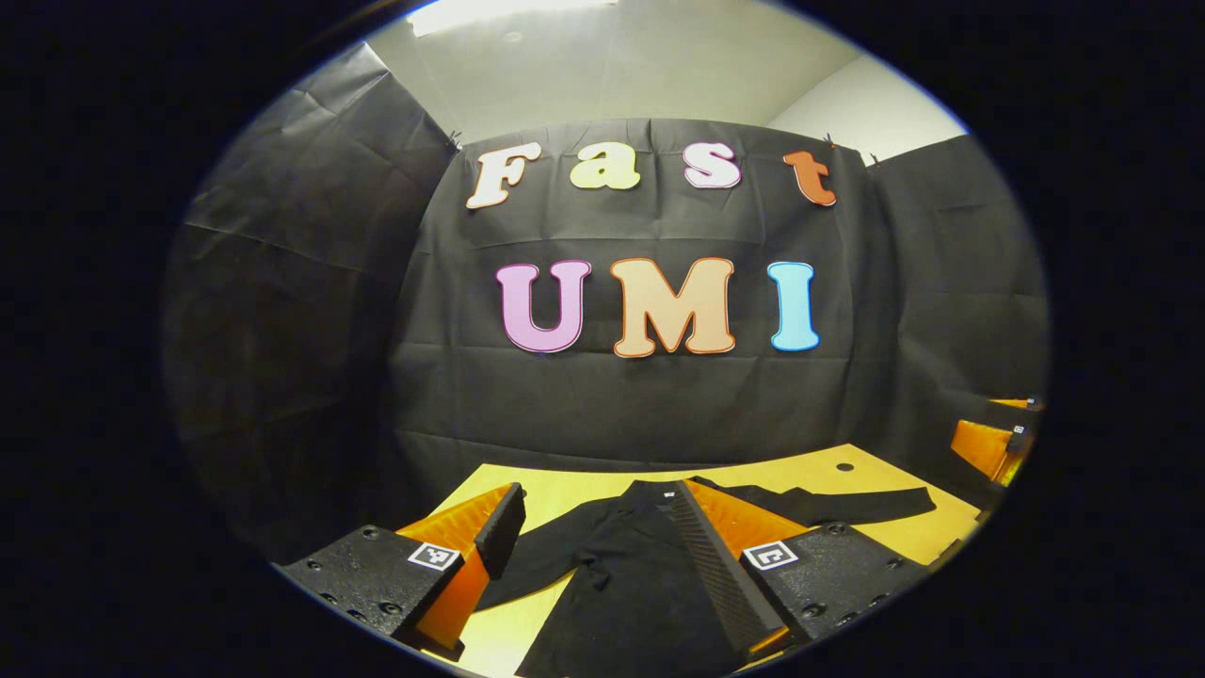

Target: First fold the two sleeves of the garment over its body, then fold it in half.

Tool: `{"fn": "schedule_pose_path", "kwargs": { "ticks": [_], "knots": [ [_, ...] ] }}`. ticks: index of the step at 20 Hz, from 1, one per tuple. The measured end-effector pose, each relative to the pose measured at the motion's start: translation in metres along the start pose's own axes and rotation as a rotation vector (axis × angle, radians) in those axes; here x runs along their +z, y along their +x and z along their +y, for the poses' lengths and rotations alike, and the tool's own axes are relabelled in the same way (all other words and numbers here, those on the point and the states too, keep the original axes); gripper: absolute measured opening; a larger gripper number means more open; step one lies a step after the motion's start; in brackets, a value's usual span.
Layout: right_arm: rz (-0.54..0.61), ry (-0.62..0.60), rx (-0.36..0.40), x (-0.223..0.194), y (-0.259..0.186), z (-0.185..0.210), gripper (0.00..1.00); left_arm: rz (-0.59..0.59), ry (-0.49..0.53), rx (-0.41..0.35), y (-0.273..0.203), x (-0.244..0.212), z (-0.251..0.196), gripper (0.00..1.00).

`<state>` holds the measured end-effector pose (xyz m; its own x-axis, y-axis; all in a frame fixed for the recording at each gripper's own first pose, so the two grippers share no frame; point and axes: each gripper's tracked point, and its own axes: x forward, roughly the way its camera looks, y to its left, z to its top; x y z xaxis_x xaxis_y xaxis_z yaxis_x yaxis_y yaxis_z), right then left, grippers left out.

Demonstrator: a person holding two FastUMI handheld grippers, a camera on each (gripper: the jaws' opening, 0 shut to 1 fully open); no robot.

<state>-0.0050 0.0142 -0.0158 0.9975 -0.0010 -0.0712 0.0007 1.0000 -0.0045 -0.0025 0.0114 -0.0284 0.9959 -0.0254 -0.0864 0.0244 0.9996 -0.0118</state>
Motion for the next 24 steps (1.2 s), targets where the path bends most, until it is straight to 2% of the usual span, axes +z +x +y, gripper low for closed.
{"fn": "schedule_pose_path", "kwargs": {
  "ticks": [7, 13, 19, 24],
  "knots": [
    [0.004, -0.007, -0.052, -0.003, 0.002, -0.004, 0.98, -0.001, 0.0, -0.017, 0.001, 0.002, 0.004, 0.92],
    [-0.003, -0.02, -0.143, -0.004, 0.016, -0.035, 1.0, 0.017, -0.001, -0.029, 0.003, -0.002, 0.001, 0.92],
    [0.006, -0.013, -0.172, -0.011, 0.04, -0.093, 0.98, 0.029, -0.032, 0.088, 0.007, -0.006, 0.002, 0.92],
    [0.074, 0.007, -0.188, -0.045, 0.076, -0.147, 1.0, 0.036, -0.037, 0.171, 0.007, -0.008, 0.0, 0.92]
  ]
}}
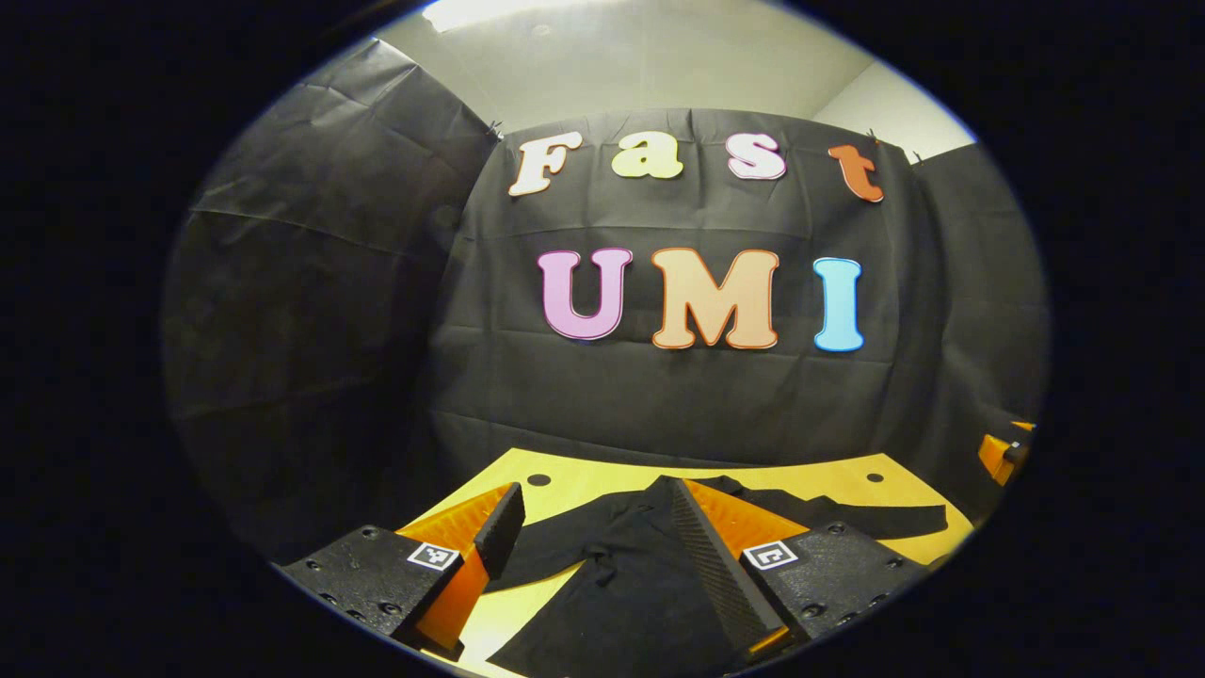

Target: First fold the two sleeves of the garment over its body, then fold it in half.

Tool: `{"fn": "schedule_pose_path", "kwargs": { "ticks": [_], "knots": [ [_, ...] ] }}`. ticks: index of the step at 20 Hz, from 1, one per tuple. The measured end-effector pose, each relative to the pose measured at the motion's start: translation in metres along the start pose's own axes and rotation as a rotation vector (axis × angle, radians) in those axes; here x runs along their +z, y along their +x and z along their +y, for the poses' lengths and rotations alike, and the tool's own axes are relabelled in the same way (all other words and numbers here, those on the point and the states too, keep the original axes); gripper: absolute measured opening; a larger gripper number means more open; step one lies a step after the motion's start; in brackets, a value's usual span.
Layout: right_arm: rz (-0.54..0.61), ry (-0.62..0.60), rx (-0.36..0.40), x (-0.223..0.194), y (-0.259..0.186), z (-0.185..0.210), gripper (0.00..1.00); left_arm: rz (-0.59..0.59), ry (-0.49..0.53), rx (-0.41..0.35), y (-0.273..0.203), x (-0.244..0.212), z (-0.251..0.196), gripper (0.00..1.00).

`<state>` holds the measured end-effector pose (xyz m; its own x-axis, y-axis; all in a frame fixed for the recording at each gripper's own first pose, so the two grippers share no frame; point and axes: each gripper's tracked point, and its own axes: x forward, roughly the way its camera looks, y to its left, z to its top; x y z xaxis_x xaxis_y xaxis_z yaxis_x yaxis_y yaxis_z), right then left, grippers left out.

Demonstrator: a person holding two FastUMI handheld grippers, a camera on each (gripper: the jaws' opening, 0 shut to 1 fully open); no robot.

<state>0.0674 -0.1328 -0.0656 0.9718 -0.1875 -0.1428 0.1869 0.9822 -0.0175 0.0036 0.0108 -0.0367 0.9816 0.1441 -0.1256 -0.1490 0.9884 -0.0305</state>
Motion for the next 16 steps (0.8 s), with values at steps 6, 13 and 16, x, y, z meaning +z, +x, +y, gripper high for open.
{"fn": "schedule_pose_path", "kwargs": {
  "ticks": [6, 13, 16],
  "knots": [
    [0.092, 0.033, -0.077, -0.048, 0.06, -0.072, 0.98, -0.033, 0.035, 0.088, -0.004, 0.015, 0.0, 0.92],
    [0.209, 0.054, -0.124, -0.104, 0.121, -0.119, 0.99, -0.001, 0.052, 0.121, -0.008, 0.011, -0.015, 0.92],
    [0.26, 0.051, -0.124, -0.125, 0.14, -0.128, 0.99, 0.006, 0.069, 0.115, -0.007, 0.01, -0.024, 0.92]
  ]
}}
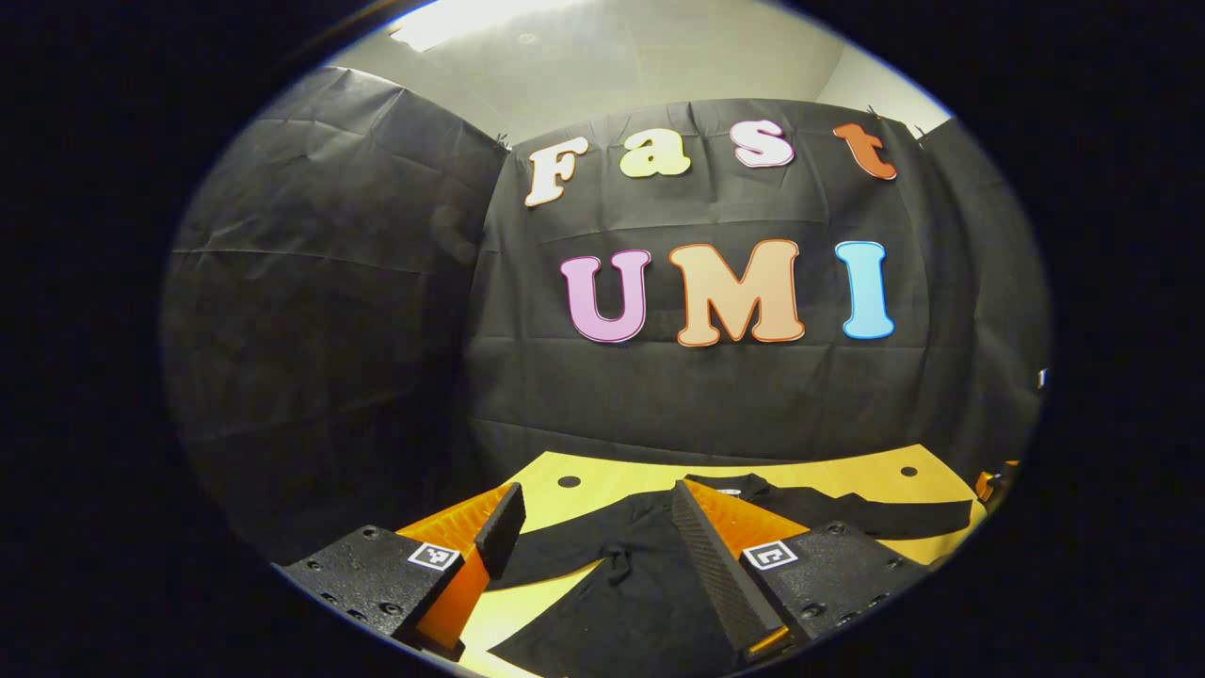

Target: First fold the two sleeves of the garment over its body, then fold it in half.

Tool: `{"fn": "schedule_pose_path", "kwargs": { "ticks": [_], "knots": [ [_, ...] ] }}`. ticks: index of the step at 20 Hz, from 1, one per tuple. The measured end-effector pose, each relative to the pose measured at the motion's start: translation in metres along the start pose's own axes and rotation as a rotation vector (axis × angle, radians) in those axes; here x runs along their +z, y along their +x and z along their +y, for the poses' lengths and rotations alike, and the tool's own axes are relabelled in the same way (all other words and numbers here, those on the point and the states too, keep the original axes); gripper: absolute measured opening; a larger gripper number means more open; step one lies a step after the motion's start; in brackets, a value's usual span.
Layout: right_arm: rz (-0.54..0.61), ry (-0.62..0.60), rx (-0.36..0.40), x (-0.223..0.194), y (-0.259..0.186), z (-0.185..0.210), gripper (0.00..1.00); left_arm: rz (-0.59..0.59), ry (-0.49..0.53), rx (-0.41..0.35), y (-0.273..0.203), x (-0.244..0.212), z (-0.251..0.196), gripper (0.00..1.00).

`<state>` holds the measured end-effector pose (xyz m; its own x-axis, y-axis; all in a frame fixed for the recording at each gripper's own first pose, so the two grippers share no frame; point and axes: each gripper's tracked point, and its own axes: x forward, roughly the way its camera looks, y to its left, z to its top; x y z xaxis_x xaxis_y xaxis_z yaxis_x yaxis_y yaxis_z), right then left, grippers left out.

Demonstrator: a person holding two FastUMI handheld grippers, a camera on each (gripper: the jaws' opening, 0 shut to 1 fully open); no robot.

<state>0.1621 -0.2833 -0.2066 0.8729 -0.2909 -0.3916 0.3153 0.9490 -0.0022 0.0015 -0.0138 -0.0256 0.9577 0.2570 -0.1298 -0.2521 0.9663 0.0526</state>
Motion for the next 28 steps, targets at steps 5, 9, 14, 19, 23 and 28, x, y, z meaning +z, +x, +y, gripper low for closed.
{"fn": "schedule_pose_path", "kwargs": {
  "ticks": [5, 9, 14, 19, 23, 28],
  "knots": [
    [0.086, 0.011, -0.011, -0.029, 0.029, -0.013, 0.99, -0.007, 0.02, 0.009, -0.004, 0.005, -0.006, 0.92],
    [0.177, 0.042, -0.003, -0.06, 0.051, -0.024, 1.0, 0.01, 0.036, 0.018, -0.004, -0.002, -0.008, 0.92],
    [0.237, 0.009, -0.023, -0.087, 0.069, -0.033, 1.0, 0.058, 0.051, 0.034, -0.004, -0.016, -0.007, 0.93],
    [0.297, 0.006, -0.01, -0.104, 0.077, -0.031, 1.0, 0.078, 0.051, 0.03, -0.001, -0.021, -0.012, 0.93],
    [0.324, 0.04, -0.008, -0.107, 0.084, -0.035, 1.0, 0.078, 0.056, 0.028, 0.001, -0.02, -0.012, 0.93],
    [0.321, 0.034, -0.007, -0.108, 0.089, -0.035, 1.0, 0.089, 0.043, 0.022, 0.001, -0.026, -0.012, 0.93]
  ]
}}
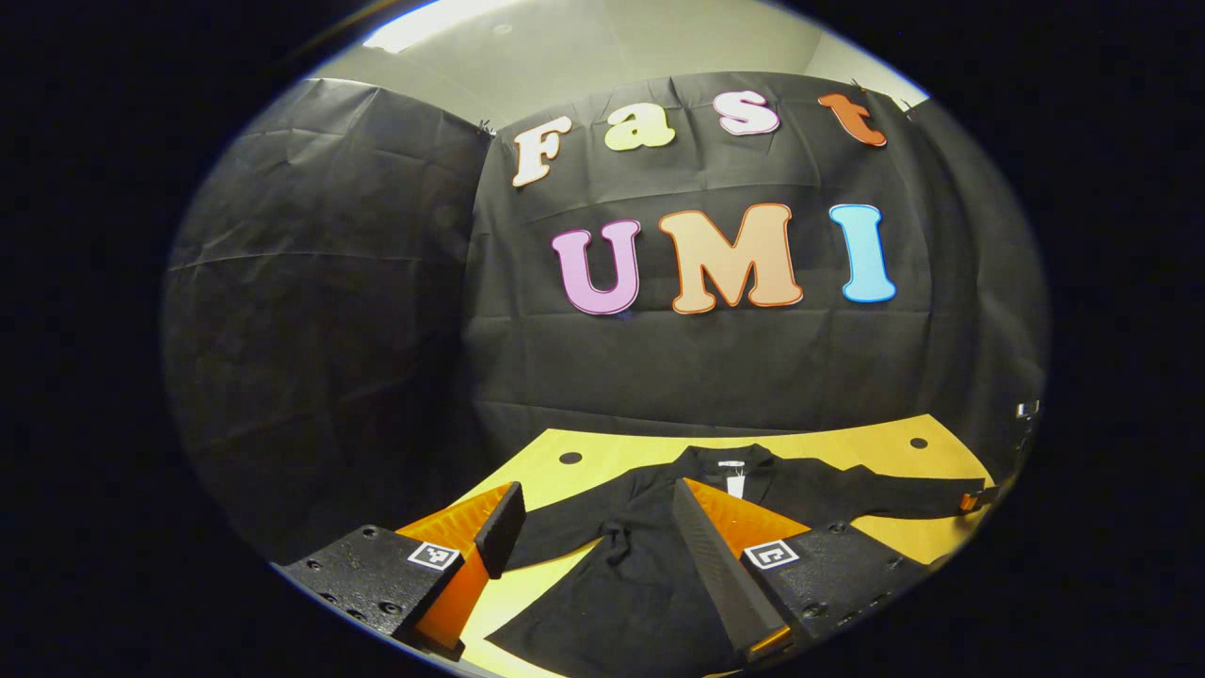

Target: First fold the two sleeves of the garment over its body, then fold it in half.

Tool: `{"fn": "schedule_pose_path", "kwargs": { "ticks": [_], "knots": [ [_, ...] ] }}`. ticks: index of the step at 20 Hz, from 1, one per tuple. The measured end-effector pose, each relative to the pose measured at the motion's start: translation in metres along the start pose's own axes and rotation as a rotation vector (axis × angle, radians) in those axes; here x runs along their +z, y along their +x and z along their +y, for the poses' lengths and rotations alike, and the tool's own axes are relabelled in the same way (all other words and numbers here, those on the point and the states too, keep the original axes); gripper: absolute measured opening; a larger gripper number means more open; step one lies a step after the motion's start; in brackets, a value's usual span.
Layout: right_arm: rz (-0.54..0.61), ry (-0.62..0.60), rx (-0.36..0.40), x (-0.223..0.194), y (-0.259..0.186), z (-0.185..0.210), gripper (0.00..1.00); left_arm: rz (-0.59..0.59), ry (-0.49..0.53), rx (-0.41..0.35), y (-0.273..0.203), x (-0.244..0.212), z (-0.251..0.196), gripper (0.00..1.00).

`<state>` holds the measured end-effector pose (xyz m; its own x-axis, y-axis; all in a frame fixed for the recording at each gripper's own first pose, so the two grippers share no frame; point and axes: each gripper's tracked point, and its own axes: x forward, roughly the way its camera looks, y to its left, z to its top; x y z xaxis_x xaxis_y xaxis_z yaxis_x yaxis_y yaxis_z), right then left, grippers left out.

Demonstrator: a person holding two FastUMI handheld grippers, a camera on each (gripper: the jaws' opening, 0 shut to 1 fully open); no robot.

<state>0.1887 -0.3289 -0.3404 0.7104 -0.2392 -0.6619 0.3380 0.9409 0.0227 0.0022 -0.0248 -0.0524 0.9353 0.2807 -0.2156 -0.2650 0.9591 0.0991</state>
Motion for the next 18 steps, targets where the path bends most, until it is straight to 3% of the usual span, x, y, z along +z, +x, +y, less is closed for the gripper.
{"fn": "schedule_pose_path", "kwargs": {
  "ticks": [5, 7, 9, 10, 12, 14, 17, 18],
  "knots": [
    [-0.008, 0.01, 0.023, 0.0, 0.003, 0.001, 0.99, 0.002, 0.007, -0.01, 0.002, 0.0, -0.003, 0.94],
    [-0.013, 0.001, 0.038, 0.002, 0.004, 0.004, 0.88, 0.003, 0.01, -0.024, 0.003, 0.001, -0.007, 0.93],
    [-0.018, -0.008, 0.052, 0.003, 0.007, 0.006, 0.7, 0.003, 0.009, -0.04, 0.003, 0.001, -0.012, 0.93],
    [-0.015, -0.011, 0.061, 0.001, 0.006, 0.01, 0.67, 0.004, 0.007, -0.046, 0.003, 0.0, -0.014, 0.93],
    [-0.026, -0.025, 0.077, 0.001, 0.006, 0.016, 0.42, 0.007, -0.009, -0.057, 0.001, -0.002, -0.017, 0.94],
    [-0.028, -0.032, 0.09, 0.001, 0.005, 0.019, 0.23, 0.016, -0.02, -0.059, 0.0, -0.005, -0.018, 0.93],
    [-0.012, 0.004, 0.107, 0.002, 0.003, 0.022, 0.08, 0.016, -0.011, -0.053, 0.0, -0.005, -0.015, 0.93],
    [-0.01, 0.01, 0.112, 0.002, 0.003, 0.021, 0.08, 0.015, -0.009, -0.054, -0.002, -0.006, -0.015, 0.93]
  ]
}}
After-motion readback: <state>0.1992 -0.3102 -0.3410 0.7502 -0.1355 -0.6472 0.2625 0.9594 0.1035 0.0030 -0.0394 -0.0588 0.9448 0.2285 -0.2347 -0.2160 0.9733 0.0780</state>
